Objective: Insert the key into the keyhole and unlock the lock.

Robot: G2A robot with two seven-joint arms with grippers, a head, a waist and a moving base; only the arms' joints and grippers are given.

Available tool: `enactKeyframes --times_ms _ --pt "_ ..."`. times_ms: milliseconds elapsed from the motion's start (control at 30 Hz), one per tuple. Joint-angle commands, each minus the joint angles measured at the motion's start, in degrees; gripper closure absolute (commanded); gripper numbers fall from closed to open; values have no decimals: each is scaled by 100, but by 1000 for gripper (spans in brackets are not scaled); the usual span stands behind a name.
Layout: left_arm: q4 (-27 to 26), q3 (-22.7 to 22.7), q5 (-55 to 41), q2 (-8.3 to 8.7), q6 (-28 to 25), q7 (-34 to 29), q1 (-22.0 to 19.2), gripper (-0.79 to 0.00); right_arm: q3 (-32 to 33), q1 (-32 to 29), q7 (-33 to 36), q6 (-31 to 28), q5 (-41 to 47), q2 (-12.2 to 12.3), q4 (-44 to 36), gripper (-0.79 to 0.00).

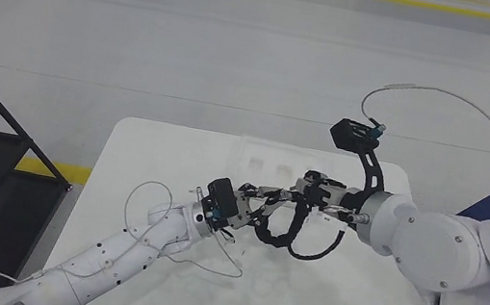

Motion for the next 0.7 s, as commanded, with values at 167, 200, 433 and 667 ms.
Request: enactKeyframes --times_ms 167,200,433,667 --pt "57 -92 114 -72 -50 69 40 0 -587 585 -178 179 491 155 58 0" --pt "66 -105 130 -82 -57 76 46 0 -670 665 -210 211 550 175 73 0" --pt "86 -192 253 -147 -85 166 98 0 -1206 1179 -404 405 948 289 122 0" --pt "98 -274 371 -198 -178 188 151 0 -1602 1566 -579 579 1170 355 139 0"
